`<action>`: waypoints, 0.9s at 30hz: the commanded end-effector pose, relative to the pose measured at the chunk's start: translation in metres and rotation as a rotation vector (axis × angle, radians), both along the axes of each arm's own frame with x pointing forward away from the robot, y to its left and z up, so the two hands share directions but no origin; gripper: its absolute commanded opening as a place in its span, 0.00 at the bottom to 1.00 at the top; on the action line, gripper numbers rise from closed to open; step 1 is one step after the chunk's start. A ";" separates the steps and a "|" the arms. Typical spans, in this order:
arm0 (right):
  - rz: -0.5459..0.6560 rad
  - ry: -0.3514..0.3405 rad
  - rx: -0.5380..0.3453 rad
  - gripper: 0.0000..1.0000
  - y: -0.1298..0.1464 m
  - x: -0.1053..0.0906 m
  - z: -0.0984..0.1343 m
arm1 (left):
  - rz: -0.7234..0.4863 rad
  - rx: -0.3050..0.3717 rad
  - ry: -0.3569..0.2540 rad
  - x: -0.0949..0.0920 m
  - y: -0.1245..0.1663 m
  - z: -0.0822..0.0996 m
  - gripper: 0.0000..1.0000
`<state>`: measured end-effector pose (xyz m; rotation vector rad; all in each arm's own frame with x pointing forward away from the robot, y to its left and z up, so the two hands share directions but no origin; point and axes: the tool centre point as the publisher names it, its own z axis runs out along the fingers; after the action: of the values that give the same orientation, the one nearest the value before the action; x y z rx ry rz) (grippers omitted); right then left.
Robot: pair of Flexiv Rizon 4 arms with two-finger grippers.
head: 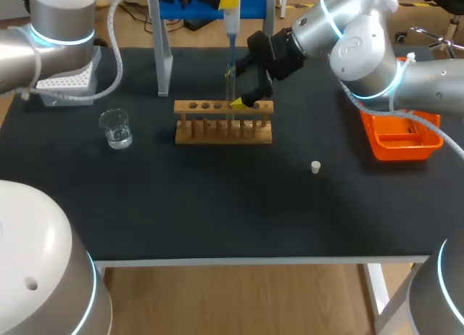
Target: Invert the test tube, pick up the pipette, mount the tip to pipette, aspirate from beaker and dispense into the tube, eject the tip, return the pipette, and cap with the stopper.
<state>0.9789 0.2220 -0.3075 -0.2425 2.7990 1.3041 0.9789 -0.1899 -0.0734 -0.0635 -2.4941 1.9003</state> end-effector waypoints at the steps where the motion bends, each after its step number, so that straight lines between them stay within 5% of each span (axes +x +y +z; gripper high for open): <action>1: 0.000 0.001 -0.002 1.00 -0.001 0.000 0.001 | 0.001 0.005 -0.001 -0.001 -0.003 -0.001 0.00; 27: 0.000 0.001 -0.002 1.00 -0.001 0.000 0.001 | 0.014 -0.002 0.011 0.005 -0.002 -0.012 0.00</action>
<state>0.9789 0.2220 -0.3075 -0.2425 2.7990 1.3041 0.9832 -0.1914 -0.0846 -0.0342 -2.4933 1.9016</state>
